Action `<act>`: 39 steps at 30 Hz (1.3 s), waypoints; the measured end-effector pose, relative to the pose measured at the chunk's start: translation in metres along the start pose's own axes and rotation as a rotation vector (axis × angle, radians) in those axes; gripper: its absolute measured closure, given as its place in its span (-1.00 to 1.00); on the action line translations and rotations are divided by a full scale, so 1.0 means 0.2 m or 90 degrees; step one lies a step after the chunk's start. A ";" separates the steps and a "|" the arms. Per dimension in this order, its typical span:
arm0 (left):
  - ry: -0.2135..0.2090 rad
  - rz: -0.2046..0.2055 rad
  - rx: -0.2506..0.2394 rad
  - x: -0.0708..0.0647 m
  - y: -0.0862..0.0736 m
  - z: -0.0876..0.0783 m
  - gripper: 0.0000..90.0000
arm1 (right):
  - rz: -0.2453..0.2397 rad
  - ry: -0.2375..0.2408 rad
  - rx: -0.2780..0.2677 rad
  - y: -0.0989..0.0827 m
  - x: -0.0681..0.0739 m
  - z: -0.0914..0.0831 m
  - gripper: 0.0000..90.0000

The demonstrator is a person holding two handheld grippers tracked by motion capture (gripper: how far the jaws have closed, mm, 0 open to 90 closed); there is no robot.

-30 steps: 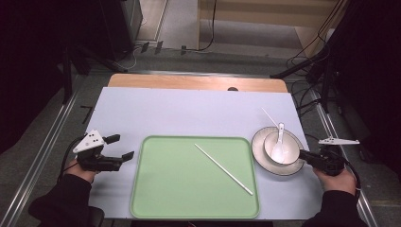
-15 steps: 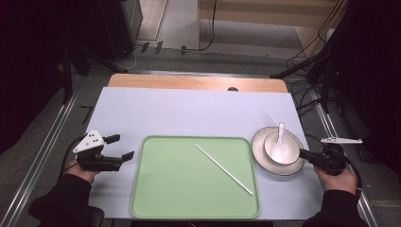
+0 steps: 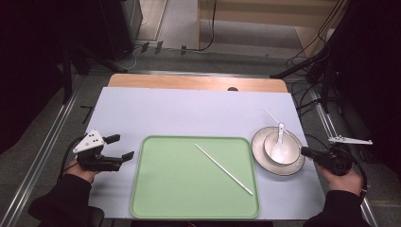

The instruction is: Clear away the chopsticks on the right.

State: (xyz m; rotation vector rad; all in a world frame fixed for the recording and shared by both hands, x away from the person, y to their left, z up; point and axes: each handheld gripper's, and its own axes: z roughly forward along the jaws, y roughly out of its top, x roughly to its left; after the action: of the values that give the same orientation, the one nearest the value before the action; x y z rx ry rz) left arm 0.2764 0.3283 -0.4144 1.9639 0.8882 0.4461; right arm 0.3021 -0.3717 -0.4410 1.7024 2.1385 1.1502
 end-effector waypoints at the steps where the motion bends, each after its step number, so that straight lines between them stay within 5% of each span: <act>1: 0.000 0.000 0.000 0.00 0.00 0.00 -0.65 | -0.003 0.002 -0.002 0.00 0.00 -0.01 0.89; 23: -0.001 -0.001 0.000 0.00 0.00 0.00 -0.65 | 0.033 -0.011 -0.060 0.02 -0.01 -0.14 0.89; 39: 0.000 -0.001 0.000 0.00 0.00 0.00 -0.65 | 0.017 0.011 -0.077 0.07 0.09 -0.20 0.89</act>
State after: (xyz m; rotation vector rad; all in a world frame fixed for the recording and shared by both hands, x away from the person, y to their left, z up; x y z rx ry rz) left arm 0.2763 0.3287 -0.4143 1.9638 0.8897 0.4447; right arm 0.2842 -0.3728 -0.3989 1.6789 2.0167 1.2781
